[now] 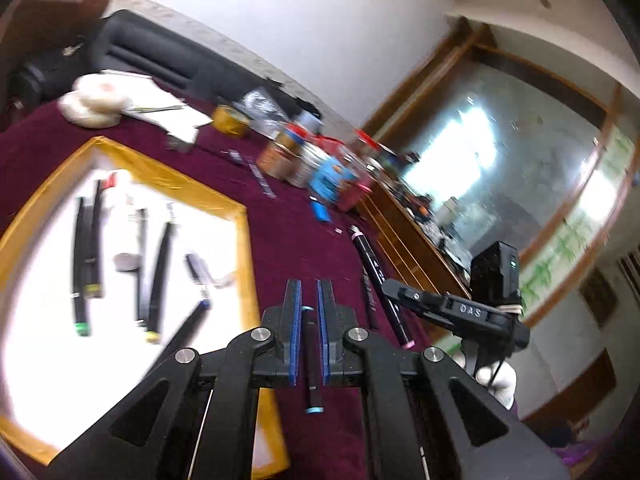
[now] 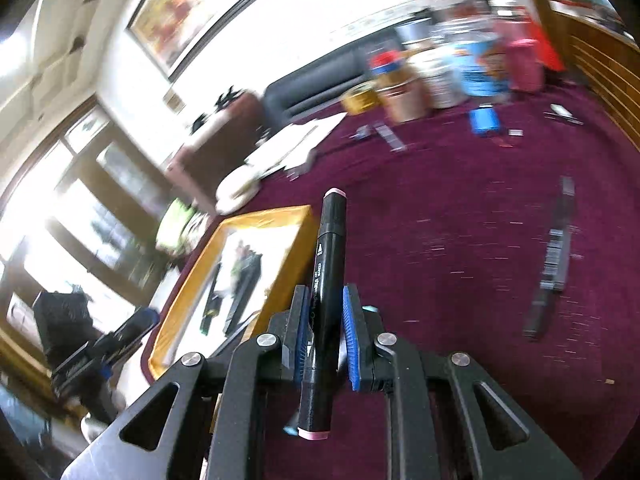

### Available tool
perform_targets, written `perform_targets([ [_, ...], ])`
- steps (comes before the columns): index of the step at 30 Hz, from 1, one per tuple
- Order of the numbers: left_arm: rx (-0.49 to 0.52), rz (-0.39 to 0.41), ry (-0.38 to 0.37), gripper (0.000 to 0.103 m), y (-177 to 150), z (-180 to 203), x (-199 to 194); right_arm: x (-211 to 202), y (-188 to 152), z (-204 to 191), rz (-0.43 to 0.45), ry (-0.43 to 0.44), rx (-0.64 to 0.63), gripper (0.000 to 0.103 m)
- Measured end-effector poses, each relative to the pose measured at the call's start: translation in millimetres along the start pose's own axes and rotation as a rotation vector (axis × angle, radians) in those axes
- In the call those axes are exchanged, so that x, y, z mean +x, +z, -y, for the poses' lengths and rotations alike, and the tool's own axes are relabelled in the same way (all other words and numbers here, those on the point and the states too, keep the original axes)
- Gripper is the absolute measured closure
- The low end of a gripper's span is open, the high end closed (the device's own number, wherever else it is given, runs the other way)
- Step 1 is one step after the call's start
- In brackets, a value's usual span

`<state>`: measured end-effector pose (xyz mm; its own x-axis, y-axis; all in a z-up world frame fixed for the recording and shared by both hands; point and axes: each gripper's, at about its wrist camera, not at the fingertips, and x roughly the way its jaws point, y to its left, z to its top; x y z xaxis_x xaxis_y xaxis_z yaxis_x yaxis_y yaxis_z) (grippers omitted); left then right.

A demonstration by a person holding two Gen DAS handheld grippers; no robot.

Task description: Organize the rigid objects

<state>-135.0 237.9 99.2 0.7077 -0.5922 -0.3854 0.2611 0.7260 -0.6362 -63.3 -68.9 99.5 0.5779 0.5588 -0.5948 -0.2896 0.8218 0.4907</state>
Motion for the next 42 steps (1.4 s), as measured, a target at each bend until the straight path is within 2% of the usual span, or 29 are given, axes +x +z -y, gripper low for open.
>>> perform_targets([
  [3, 0.017, -0.047, 0.027, 0.097, -7.7, 5.7, 5.8, 18.7, -3.2, -22.0, -0.021, -0.014, -0.046, 0.088],
  [5, 0.058, -0.108, -0.005, 0.095, -14.9, 22.0, 18.2, 24.5, -6.1, -22.9, -0.023, -0.005, -0.03, 0.088],
  [8, 0.141, -0.201, -0.035, 0.076, -27.6, 52.7, 49.0, 20.9, -12.6, -10.4, -0.012, -0.012, 0.013, 0.088],
  [9, 0.175, -0.23, -0.024, 0.068, -32.4, 63.2, 63.6, 17.1, -16.0, -4.4, -0.008, -0.019, 0.029, 0.088],
  [13, 0.246, -0.322, 0.074, 0.066, -47.2, 81.8, 116.1, -4.8, -21.7, 11.9, 0.027, -0.059, 0.041, 0.088],
  [15, 0.278, -0.382, 0.164, 0.066, -57.1, 81.2, 144.8, -16.5, -21.4, 17.2, 0.049, -0.075, 0.04, 0.088],
  [18, 0.233, -0.478, 0.297, 0.067, -73.0, 62.5, 180.9, -30.3, -20.2, 24.2, 0.079, -0.076, 0.043, 0.088],
  [19, 0.258, -0.415, 0.295, 0.061, -73.2, 64.6, 178.5, -33.3, -19.9, 25.9, 0.086, -0.072, 0.044, 0.088],
  [20, 0.287, -0.419, 0.331, 0.062, -76.2, 65.6, 181.4, -35.2, -18.7, 26.8, 0.09, -0.066, 0.044, 0.088],
  [21, 0.309, -0.409, 0.331, 0.062, -77.6, 68.0, 181.8, -35.8, -19.0, 27.5, 0.093, -0.059, 0.044, 0.088],
  [22, 0.329, -0.412, 0.328, 0.063, -79.9, 69.7, 182.8, -36.1, -19.8, 28.5, 0.092, -0.054, 0.044, 0.088],
  [23, 0.345, -0.407, 0.321, 0.072, -81.3, 70.6, 182.6, -34.0, -20.2, 28.4, 0.089, -0.049, 0.045, 0.088],
  [24, 0.331, -0.414, 0.302, 0.091, -80.7, 68.6, 182.5, -32.2, -21.0, 28.8, 0.084, -0.043, 0.047, 0.088],
  [26, 0.243, -0.423, 0.212, 0.091, -75.8, 58.8, 180.2, -28.8, -23.3, 29.5, 0.072, -0.033, 0.052, 0.088],
  [28, 0.199, -0.403, 0.153, 0.091, -71.6, 54.4, 169.2, -25.5, -24.8, 27.8, 0.06, -0.023, 0.053, 0.088],
  [32, 0.127, -0.313, 0.03, 0.091, -59.2, 53.4, 136.1, -27.2, -24.9, 19.1, 0.055, -0.022, 0.027, 0.088],
  [35, 0.078, -0.23, -0.014, 0.091, -41.7, 44.3, 102.7, -25.5, -21.6, 9.6, 0.055, -0.006, 0.01, 0.088],
  [37, 0.045, -0.183, -0.006, 0.091, -29.6, 32.5, 79.4, -20.5, -18.4, -0.7, 0.042, 0.014, -0.005, 0.088],
  [42, -0.034, -0.069, 0.141, 0.091, -4.9, -10.7, 18.6, 14.0, -12.1, -36.0, -0.034, 0.077, -0.051, 0.088],
])
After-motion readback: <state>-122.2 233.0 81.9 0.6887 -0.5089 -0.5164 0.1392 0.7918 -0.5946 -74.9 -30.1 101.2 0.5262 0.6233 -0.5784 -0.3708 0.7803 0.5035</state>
